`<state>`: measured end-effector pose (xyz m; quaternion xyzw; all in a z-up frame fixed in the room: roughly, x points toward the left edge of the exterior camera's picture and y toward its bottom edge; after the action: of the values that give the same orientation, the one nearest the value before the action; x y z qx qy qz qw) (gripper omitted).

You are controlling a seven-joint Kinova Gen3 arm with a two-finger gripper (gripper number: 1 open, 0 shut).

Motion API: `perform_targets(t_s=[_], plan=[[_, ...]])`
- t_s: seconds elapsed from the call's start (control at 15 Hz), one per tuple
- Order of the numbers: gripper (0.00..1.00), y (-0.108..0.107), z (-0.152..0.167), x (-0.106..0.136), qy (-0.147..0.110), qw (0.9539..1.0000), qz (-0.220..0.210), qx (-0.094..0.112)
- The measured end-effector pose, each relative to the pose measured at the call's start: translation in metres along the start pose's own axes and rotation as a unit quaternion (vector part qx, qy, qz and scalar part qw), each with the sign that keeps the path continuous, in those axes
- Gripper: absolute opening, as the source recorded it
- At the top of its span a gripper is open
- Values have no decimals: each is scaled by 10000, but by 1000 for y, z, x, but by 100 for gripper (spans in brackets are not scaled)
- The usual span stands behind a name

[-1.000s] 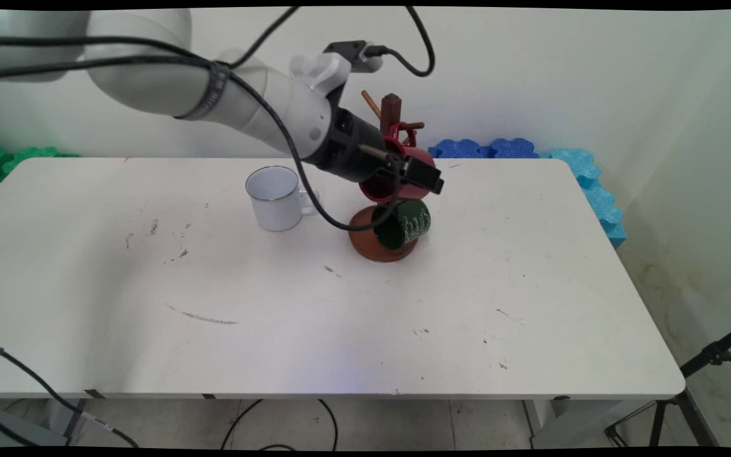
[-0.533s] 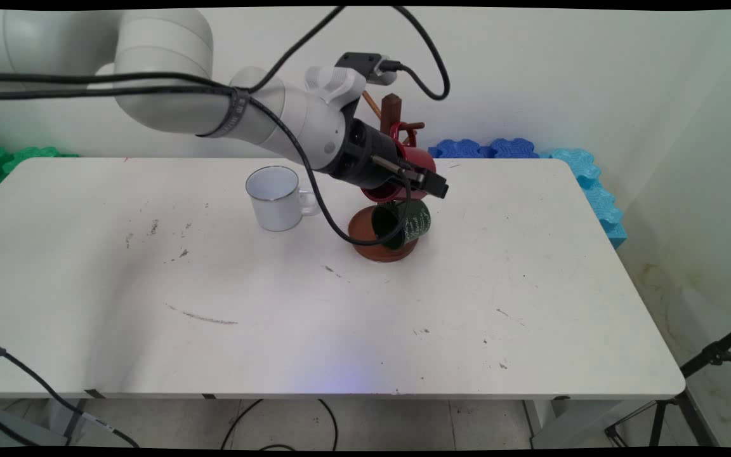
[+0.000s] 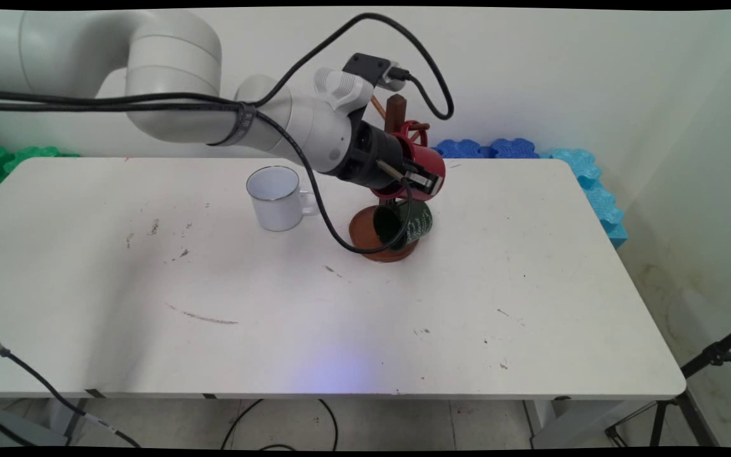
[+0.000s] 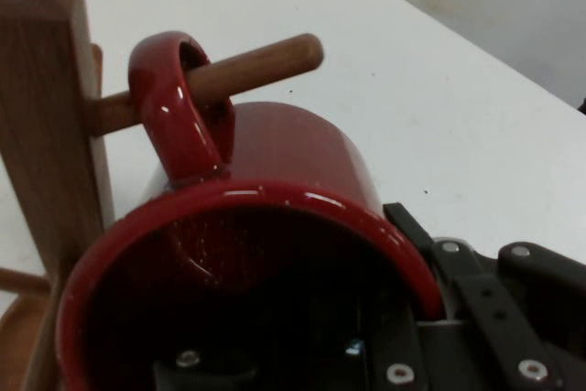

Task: Place the picked object on the table

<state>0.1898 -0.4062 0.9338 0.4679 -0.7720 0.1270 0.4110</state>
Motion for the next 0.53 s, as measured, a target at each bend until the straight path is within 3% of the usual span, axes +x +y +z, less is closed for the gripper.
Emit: perform_targets(t_s=[0.53], plan=[[0,9,-6,-3,106,9994,248,-228]])
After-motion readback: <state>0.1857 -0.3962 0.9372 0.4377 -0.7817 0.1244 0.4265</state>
